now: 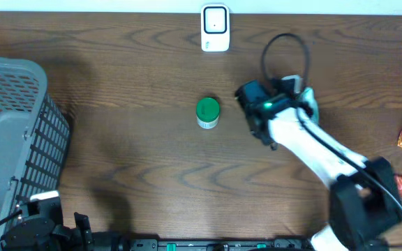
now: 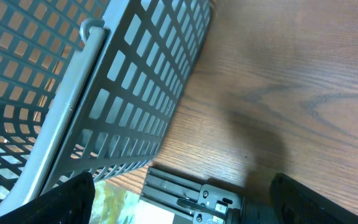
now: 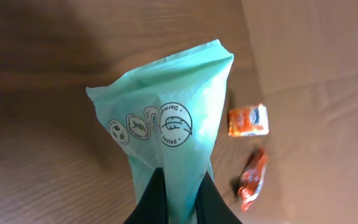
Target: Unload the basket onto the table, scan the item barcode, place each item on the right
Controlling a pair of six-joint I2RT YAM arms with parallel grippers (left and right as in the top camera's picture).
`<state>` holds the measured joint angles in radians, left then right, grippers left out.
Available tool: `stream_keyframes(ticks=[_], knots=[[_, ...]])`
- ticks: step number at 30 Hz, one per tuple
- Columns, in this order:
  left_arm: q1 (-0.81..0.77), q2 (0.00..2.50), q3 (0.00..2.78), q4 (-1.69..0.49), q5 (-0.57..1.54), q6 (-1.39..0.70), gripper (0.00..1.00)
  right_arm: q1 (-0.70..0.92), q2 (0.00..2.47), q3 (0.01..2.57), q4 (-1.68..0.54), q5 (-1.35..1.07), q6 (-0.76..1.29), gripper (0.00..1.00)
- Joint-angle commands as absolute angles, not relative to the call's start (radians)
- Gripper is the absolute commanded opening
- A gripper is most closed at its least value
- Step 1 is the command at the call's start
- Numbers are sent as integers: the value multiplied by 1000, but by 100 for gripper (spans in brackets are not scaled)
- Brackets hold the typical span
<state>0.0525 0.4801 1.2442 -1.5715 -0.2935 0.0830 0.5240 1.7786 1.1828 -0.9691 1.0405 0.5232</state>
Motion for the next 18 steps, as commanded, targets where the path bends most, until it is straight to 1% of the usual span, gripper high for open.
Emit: stream_keyframes(ticks=[1,4,9,10,13,15,17,18], knots=[[58,474,1246,-1575,-300,89,90,593,1900,1187,-982,1154,537,2],[58,474,1246,-1575,-300,89,90,672,1998,1187,-1000,1115,538,1],[58,474,1246,-1575,-300,89,90,840,2074,1187,-1015,949,538,1],[58,474,1246,-1575,-300,89,90,876,2074,1187,-1015,911,538,6],[58,474,1246,-1575,-300,89,90,991,2070,1192,-1014,846,538,47],[58,474,1246,-1575,-300,89,90,1052,2067,1199,-1022,808,538,64],[58,474,1246,-1575,-300,89,90,1114,2060,1215,-1039,743,538,87],[58,474,1246,-1575,-300,89,90,1138,2057,1223,-1047,724,538,97]])
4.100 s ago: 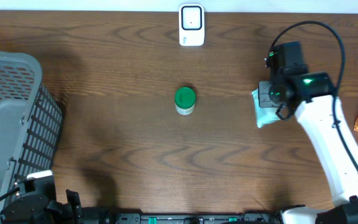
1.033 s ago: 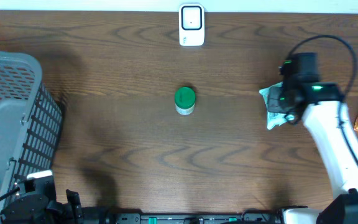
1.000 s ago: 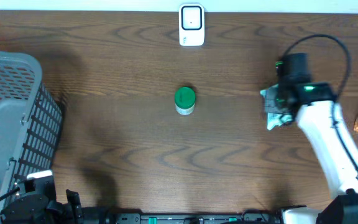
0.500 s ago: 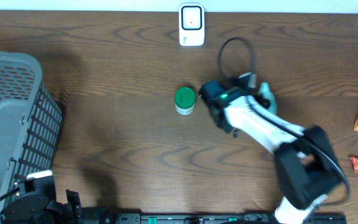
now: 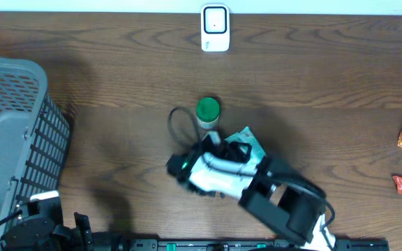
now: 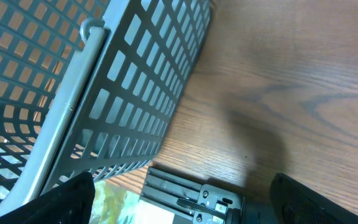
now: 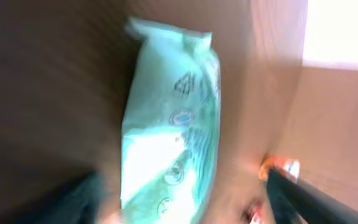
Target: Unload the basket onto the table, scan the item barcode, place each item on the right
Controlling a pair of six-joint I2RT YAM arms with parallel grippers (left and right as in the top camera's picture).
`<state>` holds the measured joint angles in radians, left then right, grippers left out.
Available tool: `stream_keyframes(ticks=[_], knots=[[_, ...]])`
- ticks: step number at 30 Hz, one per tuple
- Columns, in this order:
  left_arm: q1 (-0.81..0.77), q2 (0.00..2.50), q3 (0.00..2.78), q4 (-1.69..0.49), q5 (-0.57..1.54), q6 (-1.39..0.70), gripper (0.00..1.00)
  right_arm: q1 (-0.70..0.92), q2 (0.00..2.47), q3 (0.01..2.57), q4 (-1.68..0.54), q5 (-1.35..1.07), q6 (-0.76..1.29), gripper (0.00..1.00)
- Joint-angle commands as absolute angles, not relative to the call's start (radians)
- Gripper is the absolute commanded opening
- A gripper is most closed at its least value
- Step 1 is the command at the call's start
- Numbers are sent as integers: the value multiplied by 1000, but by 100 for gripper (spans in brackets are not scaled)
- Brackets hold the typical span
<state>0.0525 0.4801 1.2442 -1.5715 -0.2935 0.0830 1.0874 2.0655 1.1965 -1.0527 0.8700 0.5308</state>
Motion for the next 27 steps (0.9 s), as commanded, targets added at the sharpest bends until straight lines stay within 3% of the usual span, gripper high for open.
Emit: stream_keyframes(ticks=[1,3,5,7,8,9,10,20,27], knots=[[58,474,1246,-1575,-300,89,90,1156,2051,1233,-1062,720,554,98],[58,474,1246,-1575,-300,89,90,1177,2040,1259,-1103,720,608,95],[58,474,1246,-1575,-300,89,90,1176,2019,1290,-1150,720,659,85],[58,474,1246,-1575,-300,89,90,1159,1986,1317,-1177,720,681,56],[58,474,1246,-1575,-300,89,90,1144,1965,1325,-1178,720,681,27],[58,474,1246,-1575,-300,89,91,1122,1938,1328,-1168,725,680,7],[58,474,1246,-1575,-300,89,90,1098,1916,1328,-1160,732,680,1],[58,474,1246,-1575,-300,89,90,834,1892,1327,-1126,884,663,1],[58,474,1246,-1575,-300,89,90,806,1900,1303,-1053,875,625,1]])
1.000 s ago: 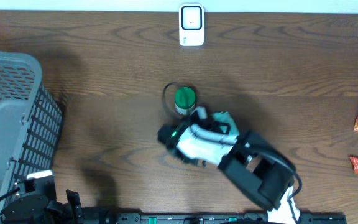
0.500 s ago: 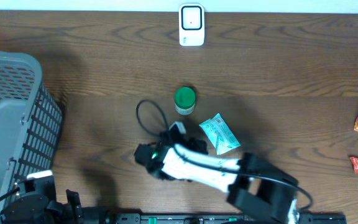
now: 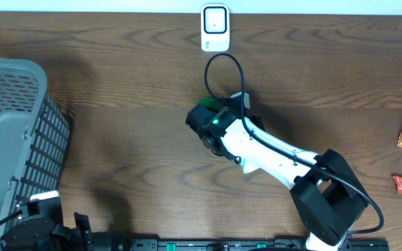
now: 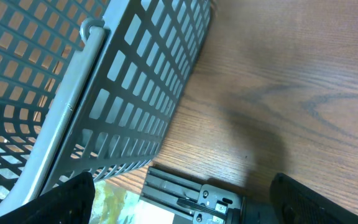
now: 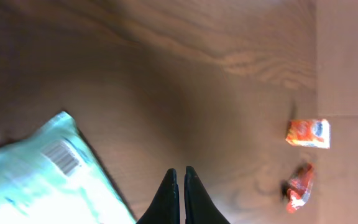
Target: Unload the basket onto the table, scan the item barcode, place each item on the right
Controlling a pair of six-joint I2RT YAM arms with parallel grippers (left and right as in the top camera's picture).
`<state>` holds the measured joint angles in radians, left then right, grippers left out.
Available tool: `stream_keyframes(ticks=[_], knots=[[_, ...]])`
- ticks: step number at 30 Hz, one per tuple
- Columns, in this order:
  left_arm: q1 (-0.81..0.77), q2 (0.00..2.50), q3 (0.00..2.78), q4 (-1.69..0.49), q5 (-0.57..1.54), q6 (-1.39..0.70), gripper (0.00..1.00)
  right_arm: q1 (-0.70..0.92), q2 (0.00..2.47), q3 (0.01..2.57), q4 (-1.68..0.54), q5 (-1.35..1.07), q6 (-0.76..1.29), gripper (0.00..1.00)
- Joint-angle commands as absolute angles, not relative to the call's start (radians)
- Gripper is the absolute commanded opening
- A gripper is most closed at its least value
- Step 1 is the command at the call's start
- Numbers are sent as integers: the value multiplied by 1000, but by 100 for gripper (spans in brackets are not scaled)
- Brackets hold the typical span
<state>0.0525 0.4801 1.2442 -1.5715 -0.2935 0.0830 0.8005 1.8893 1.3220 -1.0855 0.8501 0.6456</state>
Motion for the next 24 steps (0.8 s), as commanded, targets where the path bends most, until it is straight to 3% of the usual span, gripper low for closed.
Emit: stream_keyframes(ticks=[1,6,14,19,24], knots=[[58,474,1246,-1575,-300,89,90,806,1901,1285,-1015,861,591,2],[58,474,1246,-1575,-300,89,90,811,1925,1159,-877,783,515,2],[58,474,1246,-1575,-300,89,90,914,2044,1024,-843,560,461,2],[58,474,1246,-1575,-300,89,90,1011,2093,1027,-839,560,383,1],[58,474,1246,-1575,-300,89,90,1049,2045,1148,-1050,778,593,1]])
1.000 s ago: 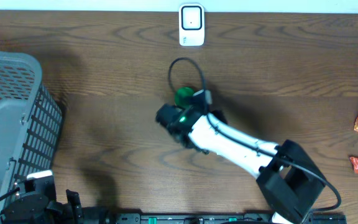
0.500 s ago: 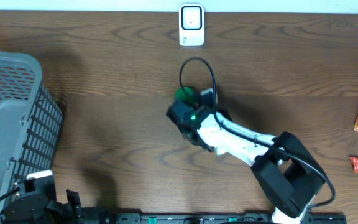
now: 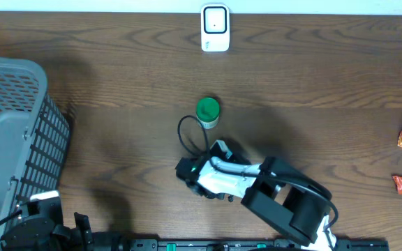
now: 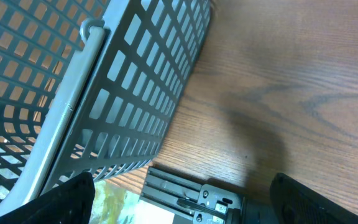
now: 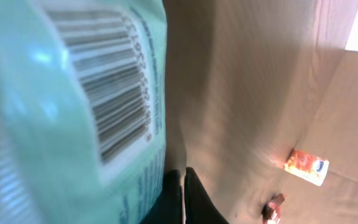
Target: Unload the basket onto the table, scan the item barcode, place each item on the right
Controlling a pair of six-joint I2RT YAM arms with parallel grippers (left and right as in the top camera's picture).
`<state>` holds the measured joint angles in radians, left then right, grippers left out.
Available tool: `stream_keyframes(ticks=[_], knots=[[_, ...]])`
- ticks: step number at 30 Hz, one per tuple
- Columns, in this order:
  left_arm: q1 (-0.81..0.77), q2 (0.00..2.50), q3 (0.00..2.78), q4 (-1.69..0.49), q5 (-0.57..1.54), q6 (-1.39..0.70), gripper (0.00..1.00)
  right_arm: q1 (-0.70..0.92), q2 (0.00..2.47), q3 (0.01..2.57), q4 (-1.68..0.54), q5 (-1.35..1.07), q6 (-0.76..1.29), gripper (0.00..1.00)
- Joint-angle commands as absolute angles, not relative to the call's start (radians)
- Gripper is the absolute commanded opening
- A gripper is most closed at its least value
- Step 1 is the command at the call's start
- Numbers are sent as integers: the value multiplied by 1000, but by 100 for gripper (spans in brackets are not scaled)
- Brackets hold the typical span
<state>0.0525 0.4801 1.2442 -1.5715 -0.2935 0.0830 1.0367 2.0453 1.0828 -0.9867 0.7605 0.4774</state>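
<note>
A mint-green wipes packet point(image 5: 61, 112) fills the left of the right wrist view, its barcode point(image 5: 114, 99) turned toward the camera. My right gripper point(image 5: 182, 190) is shut, with the packet pressed against its left finger and apparently pinched by an edge. Seen from overhead, that gripper point(image 3: 195, 172) hangs low over the table's front middle, and the arm hides most of the packet. The white scanner point(image 3: 215, 28) stands at the far edge. My left gripper point(image 4: 185, 205) rests open by the basket, holding nothing.
A grey mesh basket point(image 3: 12, 132) takes up the left side. A green-capped bottle point(image 3: 207, 111) stands mid-table, just beyond the right gripper. An orange packet and a red wrapper lie at the right edge.
My right gripper has moved from beside the green-capped bottle back toward the table's front. The packet now sits closer to the wrist camera, with its barcode large in view. The left arm is unchanged.
My right gripper first held the packet right of the bottle, its printed side showing. Then it was near the table's front, then up beside the bottle with the barcode coming into view. Now it is back at the front, barcode toward the camera.
</note>
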Motion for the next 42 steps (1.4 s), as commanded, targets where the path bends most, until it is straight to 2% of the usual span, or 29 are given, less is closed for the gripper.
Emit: stream_keyframes(ticks=[1,5,9,21,31,39,42], knots=[[58,474,1246,-1575,-300,89,90,1048,2027,1189,-1107,823,617,1],[58,474,1246,-1575,-300,89,90,1036,1938,1352,-1245,945,633,1],[58,474,1246,-1575,-300,89,90,1013,1888,1436,-1178,921,545,1],[58,474,1246,-1575,-300,89,90,1015,1993,1267,-967,756,500,2],[58,474,1246,-1575,-300,89,90,1002,2078,1217,-953,697,577,1],[58,474,1246,-1575,-300,89,90,1017,1909,1406,-1179,607,575,1],[58,474,1246,-1575,-300,89,90,1043,1817,1436,-1175,496,514,1]])
